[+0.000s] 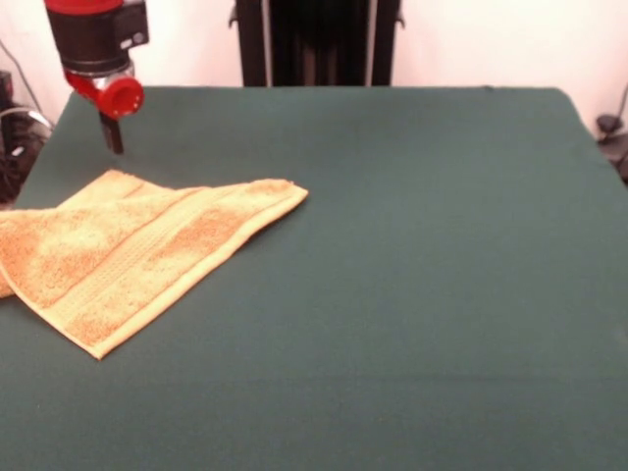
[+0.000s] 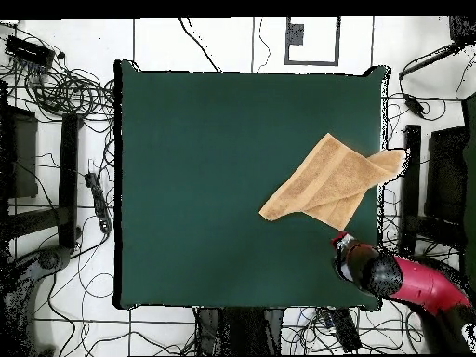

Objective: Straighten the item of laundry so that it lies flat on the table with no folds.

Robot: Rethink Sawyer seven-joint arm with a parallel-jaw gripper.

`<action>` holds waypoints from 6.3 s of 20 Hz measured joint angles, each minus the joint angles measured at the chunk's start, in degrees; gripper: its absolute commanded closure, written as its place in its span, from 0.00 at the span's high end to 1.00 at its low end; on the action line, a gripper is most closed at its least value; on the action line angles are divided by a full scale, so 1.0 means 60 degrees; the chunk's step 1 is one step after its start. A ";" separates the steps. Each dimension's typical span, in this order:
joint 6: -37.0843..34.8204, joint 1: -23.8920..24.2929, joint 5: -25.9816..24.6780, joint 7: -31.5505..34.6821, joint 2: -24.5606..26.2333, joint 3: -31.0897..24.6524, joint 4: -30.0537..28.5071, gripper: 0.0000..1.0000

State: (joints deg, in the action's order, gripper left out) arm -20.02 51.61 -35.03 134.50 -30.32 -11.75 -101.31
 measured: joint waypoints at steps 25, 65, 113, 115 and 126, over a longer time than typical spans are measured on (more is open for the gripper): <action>-0.0600 -0.2405 0.1309 0.0000 0.0739 0.0716 0.1445 0.00; 0.0589 -0.2876 0.3668 0.0000 -0.0025 0.0553 0.0015 0.00; -0.0248 -0.3374 0.4062 0.0000 0.0516 0.0530 0.1093 0.00; -0.0214 -0.3368 0.3964 0.0000 0.0530 0.0503 0.1095 0.00; 0.0982 -0.3738 0.3930 0.0000 0.0585 0.0585 0.1093 0.00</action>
State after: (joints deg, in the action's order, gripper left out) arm -14.13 29.18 -11.46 134.50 -26.81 -8.24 -94.75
